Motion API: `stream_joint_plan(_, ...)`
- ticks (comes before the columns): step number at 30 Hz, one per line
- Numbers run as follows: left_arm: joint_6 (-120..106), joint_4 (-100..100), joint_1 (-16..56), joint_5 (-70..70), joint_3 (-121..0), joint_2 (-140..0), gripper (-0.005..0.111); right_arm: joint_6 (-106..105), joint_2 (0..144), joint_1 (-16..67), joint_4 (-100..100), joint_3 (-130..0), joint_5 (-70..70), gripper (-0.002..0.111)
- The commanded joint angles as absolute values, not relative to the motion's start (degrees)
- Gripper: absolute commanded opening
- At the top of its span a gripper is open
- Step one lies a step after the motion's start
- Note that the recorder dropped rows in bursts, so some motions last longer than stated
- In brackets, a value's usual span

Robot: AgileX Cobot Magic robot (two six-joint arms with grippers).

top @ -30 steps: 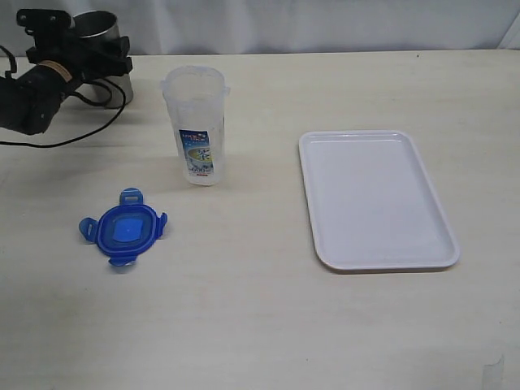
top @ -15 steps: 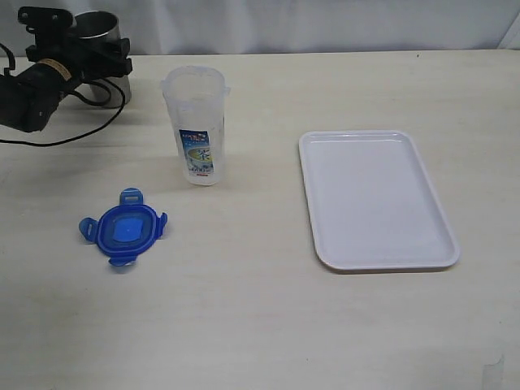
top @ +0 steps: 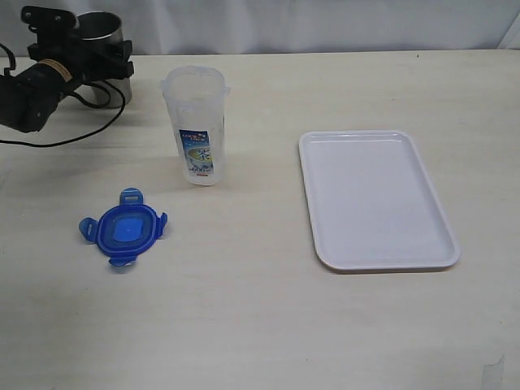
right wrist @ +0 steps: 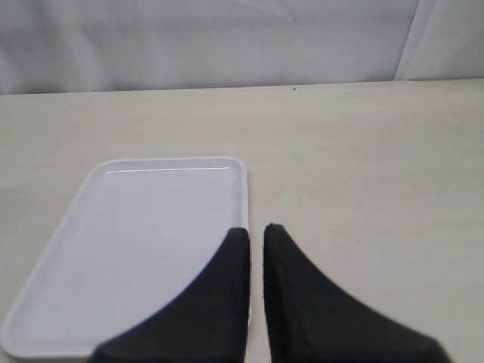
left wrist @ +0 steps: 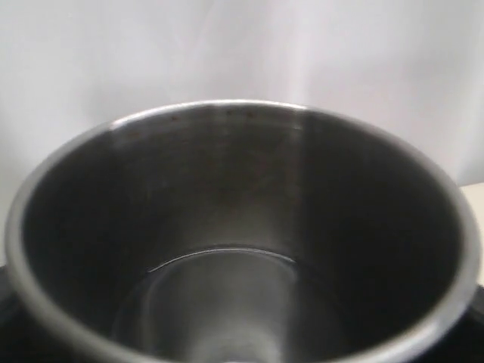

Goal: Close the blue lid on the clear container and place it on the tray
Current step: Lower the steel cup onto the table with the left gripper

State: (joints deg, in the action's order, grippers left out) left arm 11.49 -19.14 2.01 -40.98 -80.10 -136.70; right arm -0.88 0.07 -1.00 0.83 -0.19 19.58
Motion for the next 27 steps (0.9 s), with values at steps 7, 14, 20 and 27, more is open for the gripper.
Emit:
stream_joint_plan(7,11.78,-20.35,2.04,-37.61,-80.08,-136.55,0.084,-0.88,0.00,-1.26,1.02,0.00,19.65,0.007)
stream_joint_plan(14,11.78,-17.09,2.04,-35.68,-80.08,-136.55,0.096,-0.88,0.00,-1.26,1.02,0.00,19.65,0.007)
stream_joint_plan(20,11.78,-17.37,2.04,-34.91,-80.08,-136.55,0.096,-0.88,0.00,-1.26,1.02,0.00,19.65,0.007)
stream_joint_plan(27,11.78,-17.37,2.04,-32.30,-80.08,-136.55,0.096,-0.88,0.00,-1.26,1.02,0.00,19.65,0.007)
